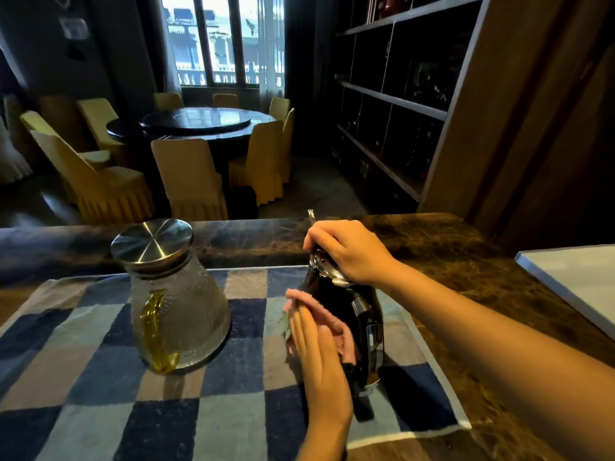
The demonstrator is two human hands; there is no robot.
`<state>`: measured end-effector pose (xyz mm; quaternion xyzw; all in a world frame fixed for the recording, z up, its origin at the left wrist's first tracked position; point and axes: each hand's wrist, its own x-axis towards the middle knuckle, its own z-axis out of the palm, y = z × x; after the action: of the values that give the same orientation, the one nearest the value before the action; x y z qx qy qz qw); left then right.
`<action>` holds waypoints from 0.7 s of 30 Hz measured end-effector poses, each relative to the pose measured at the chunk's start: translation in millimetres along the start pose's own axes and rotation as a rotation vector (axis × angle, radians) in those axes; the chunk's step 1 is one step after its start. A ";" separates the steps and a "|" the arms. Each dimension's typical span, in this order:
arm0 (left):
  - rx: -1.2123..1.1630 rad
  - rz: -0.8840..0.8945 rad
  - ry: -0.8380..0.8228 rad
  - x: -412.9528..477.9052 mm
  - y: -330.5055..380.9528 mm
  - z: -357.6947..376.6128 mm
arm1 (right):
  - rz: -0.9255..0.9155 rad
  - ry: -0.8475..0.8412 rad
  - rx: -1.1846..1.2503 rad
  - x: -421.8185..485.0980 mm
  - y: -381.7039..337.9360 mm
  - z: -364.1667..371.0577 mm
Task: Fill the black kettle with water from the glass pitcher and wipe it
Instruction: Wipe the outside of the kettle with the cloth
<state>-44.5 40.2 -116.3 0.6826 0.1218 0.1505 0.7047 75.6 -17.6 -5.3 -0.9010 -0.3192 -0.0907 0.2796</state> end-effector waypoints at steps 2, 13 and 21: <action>-0.073 0.123 0.001 9.5 17.6 3.2 | 0.023 0.013 0.022 -0.6 -1.3 0.4; 0.169 -0.025 -0.005 35.3 -2.6 -28.7 | 0.053 0.044 0.070 0.8 -2.8 2.9; 0.140 0.133 0.024 13.5 13.8 -2.9 | 0.056 0.040 0.084 0.0 -1.6 3.6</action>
<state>-33.8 48.3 -102.2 0.7348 0.0946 0.1963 0.6423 74.5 -14.5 -7.5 -0.8949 -0.2920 -0.0874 0.3261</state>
